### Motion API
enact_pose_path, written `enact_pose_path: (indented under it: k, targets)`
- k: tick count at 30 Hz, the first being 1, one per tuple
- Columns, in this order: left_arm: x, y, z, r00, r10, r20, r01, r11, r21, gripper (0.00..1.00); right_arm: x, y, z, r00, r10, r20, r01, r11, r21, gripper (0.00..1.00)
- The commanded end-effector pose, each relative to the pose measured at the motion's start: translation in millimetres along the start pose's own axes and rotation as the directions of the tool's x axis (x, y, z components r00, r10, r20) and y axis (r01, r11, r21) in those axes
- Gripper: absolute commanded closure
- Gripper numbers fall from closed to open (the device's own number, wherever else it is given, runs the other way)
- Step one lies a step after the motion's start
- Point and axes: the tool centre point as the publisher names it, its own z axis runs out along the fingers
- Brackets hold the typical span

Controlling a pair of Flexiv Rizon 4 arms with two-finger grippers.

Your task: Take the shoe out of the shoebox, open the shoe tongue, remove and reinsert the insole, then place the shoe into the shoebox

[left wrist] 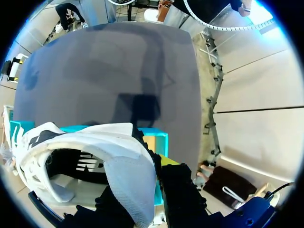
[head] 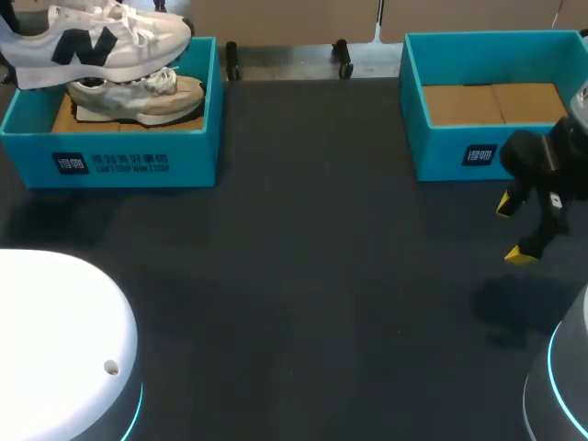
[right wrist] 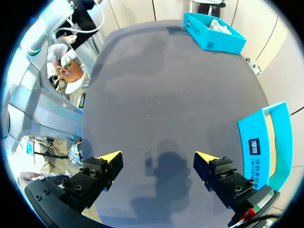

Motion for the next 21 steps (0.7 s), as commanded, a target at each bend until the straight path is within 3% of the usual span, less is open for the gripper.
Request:
enact_pose_path:
  k: [1,12,16,21]
  targets:
    - [-7.1,-14,-6,1.0,0.003,-0.003,-0.003,1.0,-0.011,1.0,0.7,-0.2,1,1.0,0.0,0.002,0.0,1.0,0.002,0.0]
    - [-27.1,-84,-28,1.0,-0.022,0.003,0.022,1.0,-0.021,1.0,0.7,-0.2,1,1.0,0.0,0.002,0.0,1.0,0.002,0.0]
    - [-32.6,-106,-27,0.999,-0.045,0.001,0.045,0.999,0.007,1.0,0.7,-0.2,1,1.0,0.0,0.002,0.0,1.0,0.002,0.0]
    - [-42.8,-133,-20,0.997,-0.082,0.008,0.083,0.997,-0.013,1.0,0.7,-0.2,1,1.0,0.0,0.002,0.0,1.0,0.002,0.0]
